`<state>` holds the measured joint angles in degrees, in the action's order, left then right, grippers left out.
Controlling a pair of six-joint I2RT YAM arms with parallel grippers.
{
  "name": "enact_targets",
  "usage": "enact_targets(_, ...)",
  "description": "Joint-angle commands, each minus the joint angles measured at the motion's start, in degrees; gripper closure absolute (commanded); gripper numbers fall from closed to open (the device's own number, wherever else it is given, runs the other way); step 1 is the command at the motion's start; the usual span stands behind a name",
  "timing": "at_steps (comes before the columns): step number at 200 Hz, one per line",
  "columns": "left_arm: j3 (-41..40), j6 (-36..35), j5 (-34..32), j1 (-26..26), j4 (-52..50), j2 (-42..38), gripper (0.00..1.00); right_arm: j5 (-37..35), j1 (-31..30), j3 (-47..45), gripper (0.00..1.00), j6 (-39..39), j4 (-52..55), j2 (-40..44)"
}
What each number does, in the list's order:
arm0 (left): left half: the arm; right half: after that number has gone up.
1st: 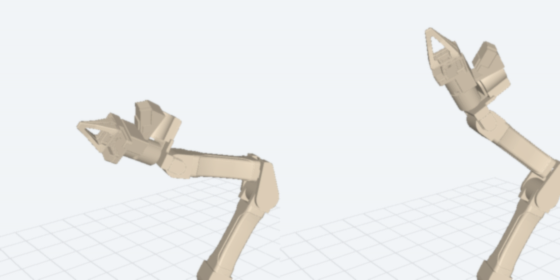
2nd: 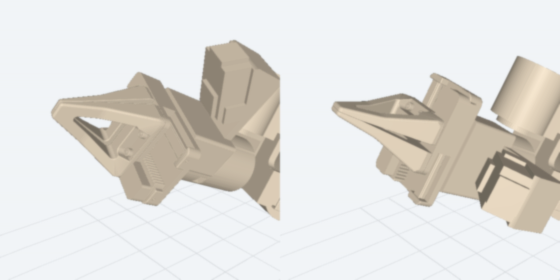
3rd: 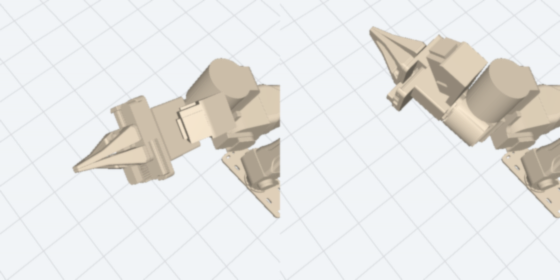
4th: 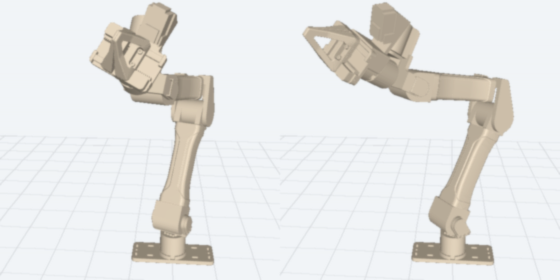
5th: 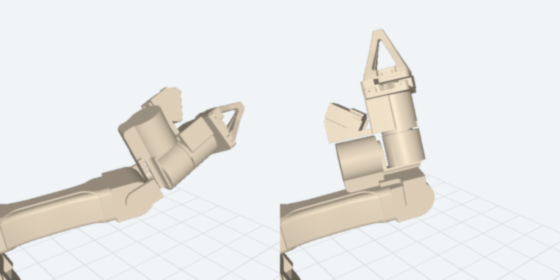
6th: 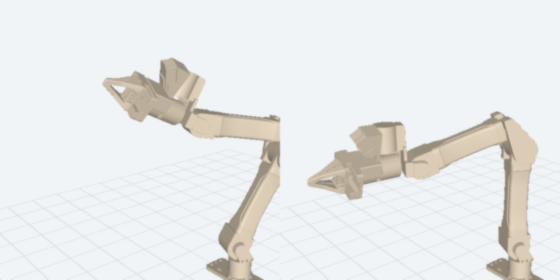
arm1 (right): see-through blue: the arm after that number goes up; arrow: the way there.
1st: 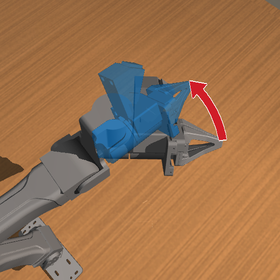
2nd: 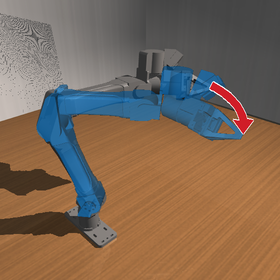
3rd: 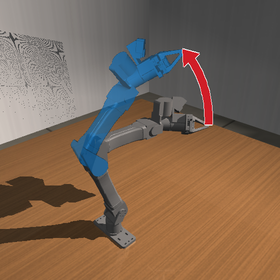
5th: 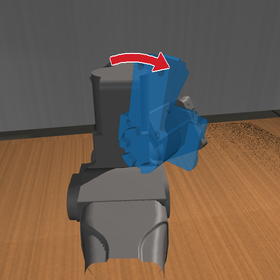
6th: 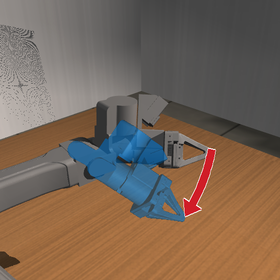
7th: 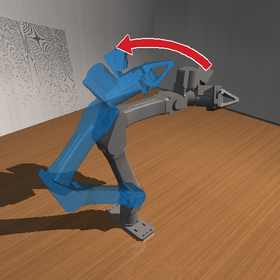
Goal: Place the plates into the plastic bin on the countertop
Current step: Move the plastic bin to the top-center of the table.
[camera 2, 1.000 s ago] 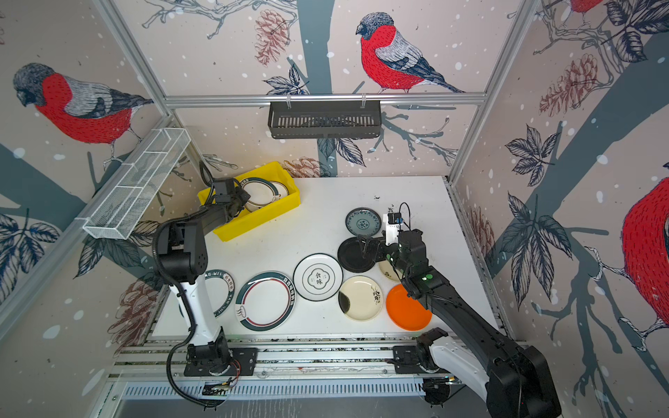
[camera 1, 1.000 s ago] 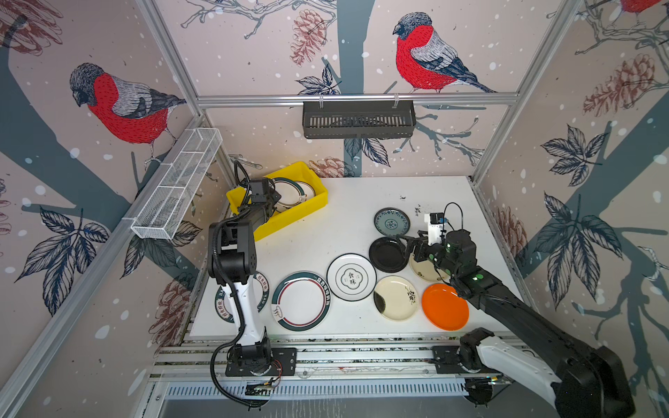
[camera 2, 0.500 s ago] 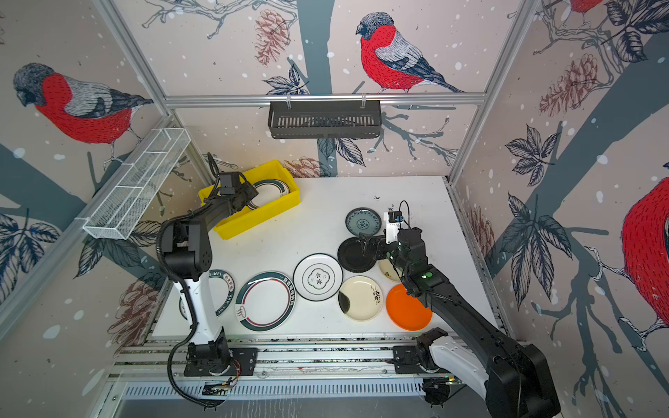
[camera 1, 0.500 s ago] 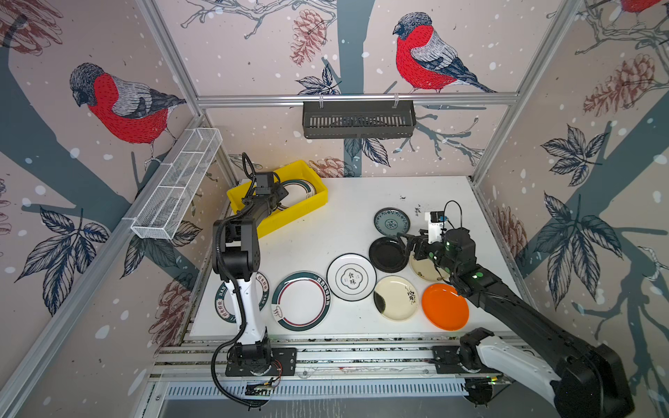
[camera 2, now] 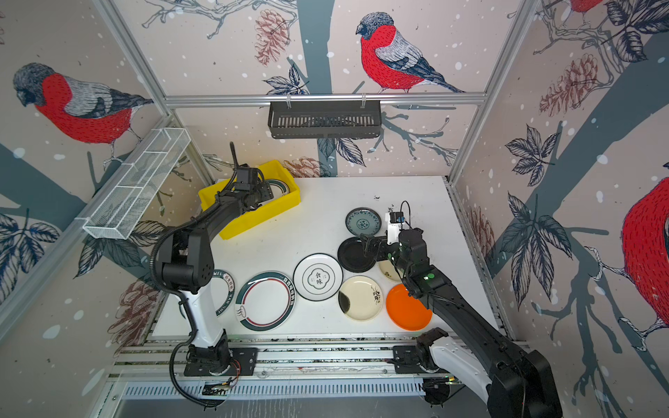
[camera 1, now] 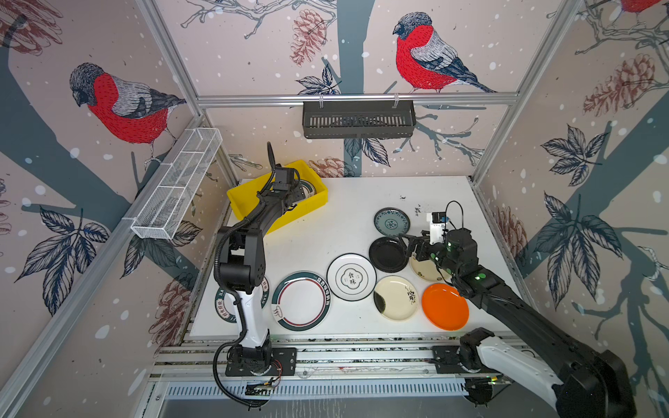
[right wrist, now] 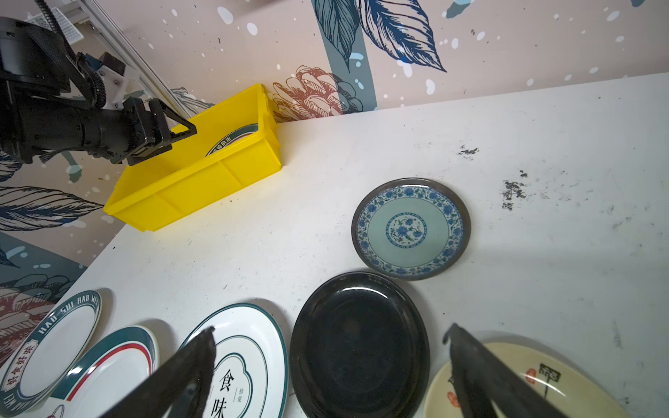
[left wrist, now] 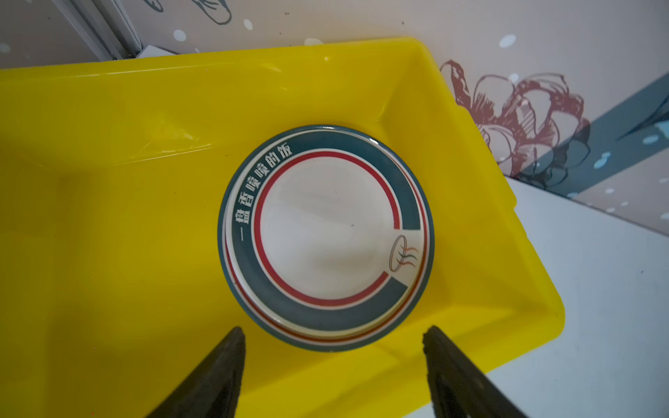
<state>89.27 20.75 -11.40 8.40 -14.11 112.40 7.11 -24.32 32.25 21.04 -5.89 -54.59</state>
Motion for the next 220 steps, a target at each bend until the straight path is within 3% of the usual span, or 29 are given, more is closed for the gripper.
enact_targets(1, 0.3, -7.0, -3.5, 1.0, -5.3, -1.0, 0.16, 0.9, -0.2, -0.4, 0.00, 0.8, -0.4, 0.2)
enact_targets(40, 3.2, -11.4, -2.3, 1.0, -6.9, 1.9, 0.11, 0.9, -0.3, -0.4, 0.00, 0.4, 0.3, 0.7)
enact_targets(99, 6.6, -22.9, 7.4, 1.2, -8.1, 5.5, 0.14, -0.4, -0.2, -1.1, 0.00, 0.1, -0.1, 1.1)
enact_targets(135, 7.8, -25.0, 11.0, 1.2, -8.6, 7.9, 0.21, -0.5, -0.2, -0.5, 0.00, -0.2, 0.2, -0.1)
enact_targets(163, 10.3, -25.1, 13.1, 1.2, -10.9, 11.3, 0.40, -1.3, -0.2, -0.3, 0.00, -0.2, 1.0, 0.0)
enact_targets(220, 9.3, -22.4, 14.7, 2.1, -10.0, 12.0, 0.56, -2.9, -0.1, -0.3, 0.00, -0.1, 0.9, -0.3)
